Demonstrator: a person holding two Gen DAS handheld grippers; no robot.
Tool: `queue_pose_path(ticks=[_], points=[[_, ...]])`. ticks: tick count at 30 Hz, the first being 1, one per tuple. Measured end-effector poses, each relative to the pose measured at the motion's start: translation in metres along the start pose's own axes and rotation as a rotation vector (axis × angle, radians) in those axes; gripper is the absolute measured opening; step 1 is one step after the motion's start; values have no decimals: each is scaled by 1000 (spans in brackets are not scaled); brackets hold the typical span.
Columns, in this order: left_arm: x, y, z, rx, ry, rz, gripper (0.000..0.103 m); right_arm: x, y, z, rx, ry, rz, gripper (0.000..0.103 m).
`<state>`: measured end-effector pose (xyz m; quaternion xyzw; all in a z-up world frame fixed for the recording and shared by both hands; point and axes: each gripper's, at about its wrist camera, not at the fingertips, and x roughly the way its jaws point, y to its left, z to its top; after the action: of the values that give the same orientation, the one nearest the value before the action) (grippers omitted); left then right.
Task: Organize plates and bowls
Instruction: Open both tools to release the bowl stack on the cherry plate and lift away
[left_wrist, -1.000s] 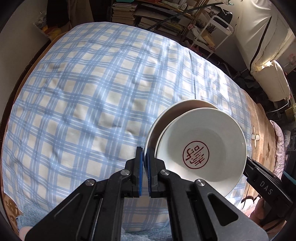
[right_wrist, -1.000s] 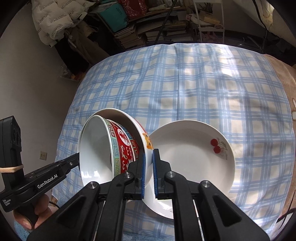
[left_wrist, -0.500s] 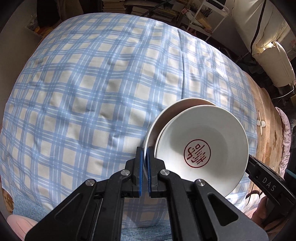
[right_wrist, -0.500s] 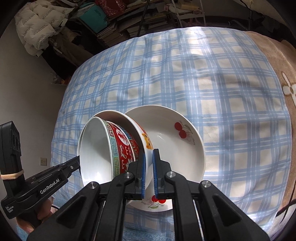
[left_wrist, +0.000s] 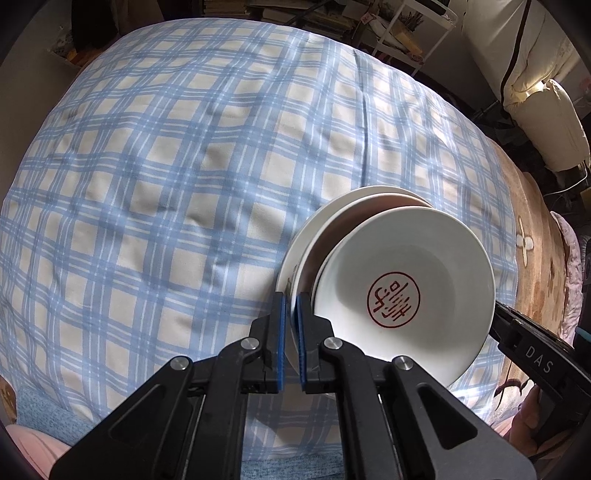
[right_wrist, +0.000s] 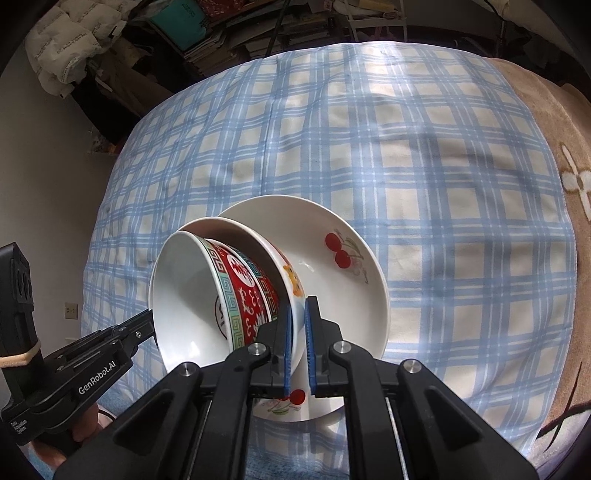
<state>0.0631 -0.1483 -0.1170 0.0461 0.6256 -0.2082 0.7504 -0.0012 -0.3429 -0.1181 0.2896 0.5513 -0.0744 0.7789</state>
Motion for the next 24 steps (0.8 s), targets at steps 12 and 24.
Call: queue_pose_path(ticks=[12, 24], points=[[-32, -7, -6, 85, -146, 82, 20, -28, -8, 1, 37, -85, 52, 36], [-101, -9, -31, 169, -436, 258, 85, -85, 4, -17, -78, -254, 36, 92]])
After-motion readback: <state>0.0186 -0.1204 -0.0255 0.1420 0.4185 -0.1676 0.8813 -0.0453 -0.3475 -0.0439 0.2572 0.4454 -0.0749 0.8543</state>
